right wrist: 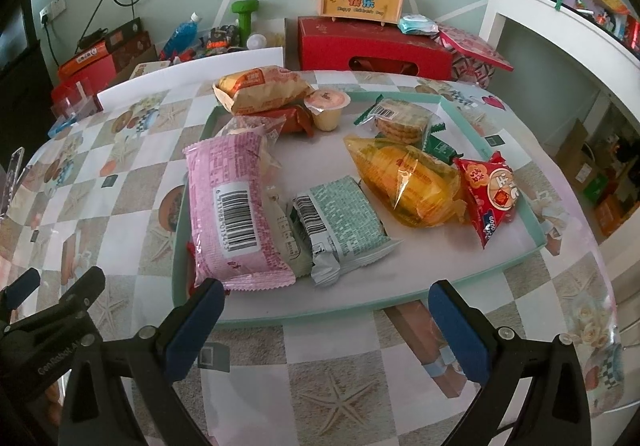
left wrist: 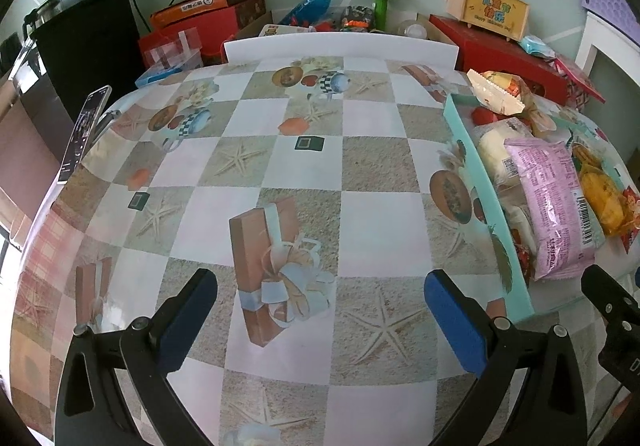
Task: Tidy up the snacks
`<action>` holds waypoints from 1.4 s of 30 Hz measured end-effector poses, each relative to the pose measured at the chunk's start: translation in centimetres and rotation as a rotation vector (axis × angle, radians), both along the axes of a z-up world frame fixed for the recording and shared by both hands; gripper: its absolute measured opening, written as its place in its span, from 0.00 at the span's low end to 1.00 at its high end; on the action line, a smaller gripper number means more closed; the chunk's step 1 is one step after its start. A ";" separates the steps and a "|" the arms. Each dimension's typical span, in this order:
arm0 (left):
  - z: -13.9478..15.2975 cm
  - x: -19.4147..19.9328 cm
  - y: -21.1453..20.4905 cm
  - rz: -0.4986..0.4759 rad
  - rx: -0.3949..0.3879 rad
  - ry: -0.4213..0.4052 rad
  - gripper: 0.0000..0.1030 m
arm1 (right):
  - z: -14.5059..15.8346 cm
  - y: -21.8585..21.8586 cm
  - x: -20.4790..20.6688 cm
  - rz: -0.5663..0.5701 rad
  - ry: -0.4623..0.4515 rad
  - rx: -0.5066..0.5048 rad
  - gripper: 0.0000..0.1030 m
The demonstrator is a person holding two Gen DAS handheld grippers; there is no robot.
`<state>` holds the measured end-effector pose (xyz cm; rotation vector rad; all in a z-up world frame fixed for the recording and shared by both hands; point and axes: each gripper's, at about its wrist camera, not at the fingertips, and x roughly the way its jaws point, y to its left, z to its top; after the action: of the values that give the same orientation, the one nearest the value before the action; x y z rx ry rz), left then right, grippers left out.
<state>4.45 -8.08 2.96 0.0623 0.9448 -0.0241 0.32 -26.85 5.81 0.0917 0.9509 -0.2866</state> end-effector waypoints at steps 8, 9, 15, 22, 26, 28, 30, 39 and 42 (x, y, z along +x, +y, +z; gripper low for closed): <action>-0.1 0.0 -0.1 0.002 0.014 0.002 1.00 | -0.2 0.1 0.1 0.004 -0.006 -0.006 1.00; -0.1 0.0 -0.1 0.002 0.015 0.002 1.00 | -0.2 0.1 0.1 0.003 -0.005 -0.006 1.00; -0.4 0.2 0.1 0.010 0.011 0.020 1.00 | -0.5 0.1 0.2 0.009 0.013 -0.012 1.00; -0.6 0.3 -0.1 0.009 0.014 0.034 1.00 | -0.8 0.5 0.2 0.020 0.031 -0.020 1.00; -0.7 0.3 -0.1 0.015 0.016 0.040 1.00 | -0.9 0.5 0.3 0.022 0.036 -0.020 1.00; -0.8 0.3 0.0 0.018 0.017 0.043 1.00 | -0.9 0.5 0.3 0.024 0.038 -0.021 1.00; -0.8 0.4 0.0 0.021 0.019 0.046 1.00 | -0.9 0.5 0.3 0.024 0.039 -0.022 1.00; -0.9 0.4 0.0 0.021 0.028 0.050 1.00 | -1.0 0.4 0.4 0.024 0.046 -0.027 1.00; -0.9 0.4 0.0 0.024 0.030 0.053 1.00 | -1.1 0.4 0.4 0.023 0.046 -0.026 1.00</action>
<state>4.84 -8.12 2.11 0.0782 0.9994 0.0101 0.70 -26.42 4.74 0.0500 0.9932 -0.2810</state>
